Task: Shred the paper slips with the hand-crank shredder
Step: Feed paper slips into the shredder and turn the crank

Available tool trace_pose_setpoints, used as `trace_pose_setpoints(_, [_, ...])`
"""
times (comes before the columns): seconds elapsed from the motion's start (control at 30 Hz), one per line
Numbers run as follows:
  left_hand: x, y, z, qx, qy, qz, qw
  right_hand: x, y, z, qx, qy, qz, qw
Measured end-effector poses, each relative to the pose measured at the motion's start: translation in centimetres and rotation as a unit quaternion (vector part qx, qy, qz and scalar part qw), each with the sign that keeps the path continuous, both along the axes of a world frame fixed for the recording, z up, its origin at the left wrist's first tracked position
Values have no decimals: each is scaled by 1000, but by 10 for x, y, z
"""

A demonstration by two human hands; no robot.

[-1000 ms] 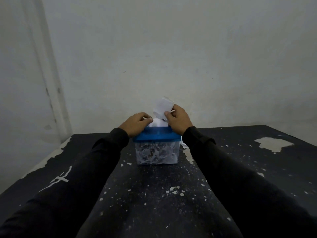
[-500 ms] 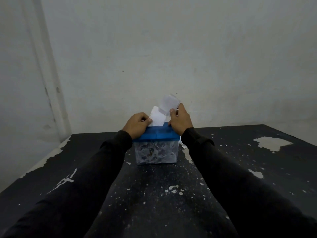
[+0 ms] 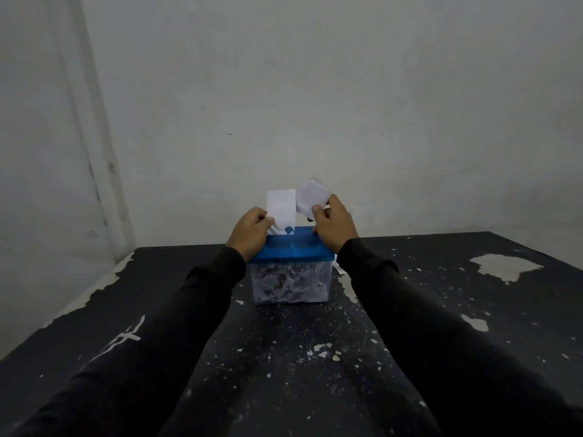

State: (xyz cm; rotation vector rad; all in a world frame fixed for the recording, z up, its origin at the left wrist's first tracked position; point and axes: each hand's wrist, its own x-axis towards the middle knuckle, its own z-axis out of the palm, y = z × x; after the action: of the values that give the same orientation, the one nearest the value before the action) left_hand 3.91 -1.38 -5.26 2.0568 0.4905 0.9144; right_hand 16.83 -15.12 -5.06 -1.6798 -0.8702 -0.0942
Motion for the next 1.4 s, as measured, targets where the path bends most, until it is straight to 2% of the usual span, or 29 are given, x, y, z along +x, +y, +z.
trace_pose_setpoints(0.13, [2, 3, -3, -30, -29, 0, 999, 2, -2, 0, 15, 8, 4, 1000])
trace_pose_setpoints(0.33, [4, 3, -10, 11, -73, 13, 997, 4, -3, -1, 13, 2, -15, 1000])
trace_pose_setpoints(0.67, [4, 1, -10, -43, -154, 31, 987, 0, -3, 1, 39, 51, 18, 998])
trace_pose_setpoints(0.77, [5, 0, -10, -39, -155, 33, 987, -1, -4, 2, 45, 61, 20, 997])
trace_pose_setpoints(0.9, [3, 6, -7, -136, -210, 36, 968, -1, -3, 2, 42, 64, 26, 997])
trace_pose_setpoints(0.97, [1, 9, 0, -163, -210, 29, 964, -2, -4, 2, 41, 58, 30, 997])
trace_pose_setpoints(1.2, [2, 8, 23, -42, -156, 35, 986, 0, -8, 9, 61, 47, 42, 996])
trace_pose_setpoints(1.3, [2, 10, 38, -20, -169, 46, 984, -2, -14, 12, 105, 47, 45, 992])
trace_pose_setpoints(1.4, [-3, 5, 56, -34, -146, 11, 989, -2, -18, 14, 126, 51, 58, 989])
